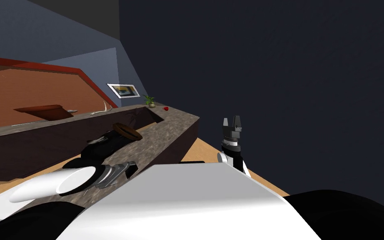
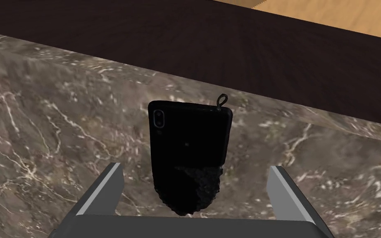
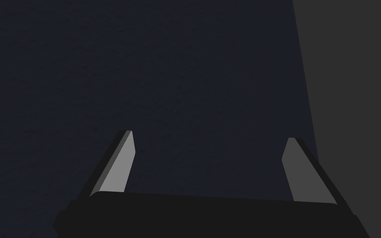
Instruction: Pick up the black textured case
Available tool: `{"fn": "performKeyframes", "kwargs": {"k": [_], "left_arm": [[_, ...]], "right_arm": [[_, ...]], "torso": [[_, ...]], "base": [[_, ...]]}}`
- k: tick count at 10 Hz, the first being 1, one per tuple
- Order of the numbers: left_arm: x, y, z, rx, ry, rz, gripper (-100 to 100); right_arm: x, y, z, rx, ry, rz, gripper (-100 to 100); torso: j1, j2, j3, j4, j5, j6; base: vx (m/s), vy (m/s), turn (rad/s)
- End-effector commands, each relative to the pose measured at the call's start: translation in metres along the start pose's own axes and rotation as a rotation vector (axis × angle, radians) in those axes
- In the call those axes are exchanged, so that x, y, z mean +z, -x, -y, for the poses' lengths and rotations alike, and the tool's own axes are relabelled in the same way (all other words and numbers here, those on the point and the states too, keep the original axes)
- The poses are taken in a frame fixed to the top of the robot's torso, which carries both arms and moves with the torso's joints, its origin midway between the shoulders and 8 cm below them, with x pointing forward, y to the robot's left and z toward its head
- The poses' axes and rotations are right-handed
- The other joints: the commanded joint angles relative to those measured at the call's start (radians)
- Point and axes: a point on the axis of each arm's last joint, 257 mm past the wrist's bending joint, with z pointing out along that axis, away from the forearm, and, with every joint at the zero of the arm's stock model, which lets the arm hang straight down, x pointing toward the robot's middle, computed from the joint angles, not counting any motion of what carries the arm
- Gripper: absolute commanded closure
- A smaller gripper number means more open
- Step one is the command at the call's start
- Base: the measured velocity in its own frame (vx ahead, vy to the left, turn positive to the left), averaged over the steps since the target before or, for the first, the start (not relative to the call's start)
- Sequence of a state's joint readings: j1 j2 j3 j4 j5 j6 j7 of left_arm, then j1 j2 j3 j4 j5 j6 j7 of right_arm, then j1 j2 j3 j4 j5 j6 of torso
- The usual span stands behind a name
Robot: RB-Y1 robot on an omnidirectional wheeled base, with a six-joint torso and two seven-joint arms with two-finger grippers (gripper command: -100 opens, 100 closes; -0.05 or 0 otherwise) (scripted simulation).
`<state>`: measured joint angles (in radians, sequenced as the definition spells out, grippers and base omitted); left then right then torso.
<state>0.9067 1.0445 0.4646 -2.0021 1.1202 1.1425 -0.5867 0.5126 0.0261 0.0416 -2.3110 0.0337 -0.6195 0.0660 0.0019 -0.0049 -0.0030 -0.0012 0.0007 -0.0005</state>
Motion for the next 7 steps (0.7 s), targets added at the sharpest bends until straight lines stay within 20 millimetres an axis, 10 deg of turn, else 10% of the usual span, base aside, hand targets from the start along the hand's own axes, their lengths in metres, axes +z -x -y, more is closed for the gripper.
{"fn": "performKeyframes", "kwargs": {"k": [1,5,6,7], "left_arm": [[0.001,-0.013,-0.011,0.017,0.043,-0.055,-100],[0.006,-0.036,-0.028,0.023,0.09,-0.128,-100],[0.006,-0.037,-0.03,0.024,0.094,-0.133,0],[0.018,-0.04,-0.036,0.008,0.094,-0.131,-100]], "right_arm": [[0.0,0.0,0.0,0.0,0.0,0.0,0],[0.0,0.0,0.0,0.0,0.0,0.0,0],[0.0,0.0,0.0,0.0,0.0,0.0,0],[0.0,0.0,0.0,0.0,0.0,0.0,0]], "torso": [[0.0,0.0,0.0,0.0,0.0,0.0],[-0.001,0.002,0.001,0.0,0.0,0.0],[-0.002,0.004,0.002,0.001,-0.001,0.0],[-0.003,0.005,0.003,0.001,-0.001,0.0]], "base": [[0.088,0.052,-0.047],[0.057,0.031,-0.023],[0.0,0.0,0.0],[-0.006,0.002,-0.112]]}}
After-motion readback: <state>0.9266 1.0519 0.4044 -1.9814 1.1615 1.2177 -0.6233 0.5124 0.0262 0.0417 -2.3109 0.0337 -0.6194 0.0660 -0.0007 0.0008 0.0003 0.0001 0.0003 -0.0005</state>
